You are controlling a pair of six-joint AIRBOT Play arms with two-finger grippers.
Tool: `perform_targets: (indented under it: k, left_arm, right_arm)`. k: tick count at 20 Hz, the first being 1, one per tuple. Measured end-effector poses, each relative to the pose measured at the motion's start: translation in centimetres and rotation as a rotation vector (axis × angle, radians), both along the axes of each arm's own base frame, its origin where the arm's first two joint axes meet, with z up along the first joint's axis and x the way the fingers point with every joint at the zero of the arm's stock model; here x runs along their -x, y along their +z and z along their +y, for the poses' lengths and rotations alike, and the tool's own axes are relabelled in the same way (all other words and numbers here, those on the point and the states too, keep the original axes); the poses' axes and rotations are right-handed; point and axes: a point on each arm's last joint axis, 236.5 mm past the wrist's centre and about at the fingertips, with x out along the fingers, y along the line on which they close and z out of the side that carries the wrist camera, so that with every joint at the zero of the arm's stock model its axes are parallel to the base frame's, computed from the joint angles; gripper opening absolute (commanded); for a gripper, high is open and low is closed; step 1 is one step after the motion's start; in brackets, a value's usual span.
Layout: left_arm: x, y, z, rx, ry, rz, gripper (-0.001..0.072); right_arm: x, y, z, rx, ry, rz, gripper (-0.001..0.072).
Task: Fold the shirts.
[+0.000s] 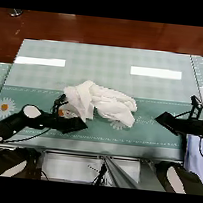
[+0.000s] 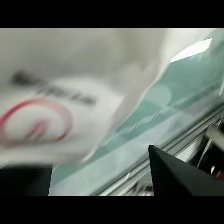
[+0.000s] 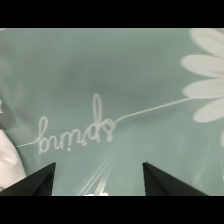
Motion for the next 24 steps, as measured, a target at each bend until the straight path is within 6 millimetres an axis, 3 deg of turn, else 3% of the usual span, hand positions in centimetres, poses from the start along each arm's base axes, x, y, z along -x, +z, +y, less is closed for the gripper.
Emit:
perform_targets:
  k: [5, 6, 7, 8, 13, 18, 23, 24]
  left_arm:
    - [-3.5, -0.3, -1.6, -0.048, 0.116, -0.173, 0.0697]
    - [-4.1, -0.2, -1.6, -0.055, 0.132, -0.199, 0.0661]
    - [-4.6, -0.1, -1.6, -0.059, 0.146, -0.214, 0.0320]
    - [-5.0, -0.1, -1.5, -0.067, 0.155, -0.231, 0.0036]
    - [-6.0, 1.0, -2.1, -0.053, 0.159, -0.273, 0.0026]
    - [-6.9, 2.8, -3.1, -0.020, 0.134, -0.310, 0.0026]
    - [-7.2, 3.8, -3.7, 0.000, 0.111, -0.327, 0.0026]
    - [-7.1, 3.8, -3.8, 0.002, 0.108, -0.327, 0.0026]
  right_arm:
    - [-0.2, 0.0, 2.8, -0.019, 0.057, -0.015, 0.0622]
    - [-0.2, 0.0, 3.3, -0.022, 0.072, -0.017, 0.0622]
    - [-0.2, 0.0, 3.7, -0.024, 0.079, -0.021, 0.0622]
    - [-0.2, 0.0, 4.2, -0.026, 0.085, -0.024, 0.0622]
    - [0.0, -0.1, 6.2, -0.037, 0.130, -0.020, 0.0622]
    - [0.5, -2.1, 8.5, -0.051, 0.188, 0.045, 0.0622]
    - [-0.7, -3.4, 12.5, -0.136, 0.226, 0.054, 0.0618]
    - [-1.2, -3.5, 13.4, -0.152, 0.230, 0.051, 0.0527]
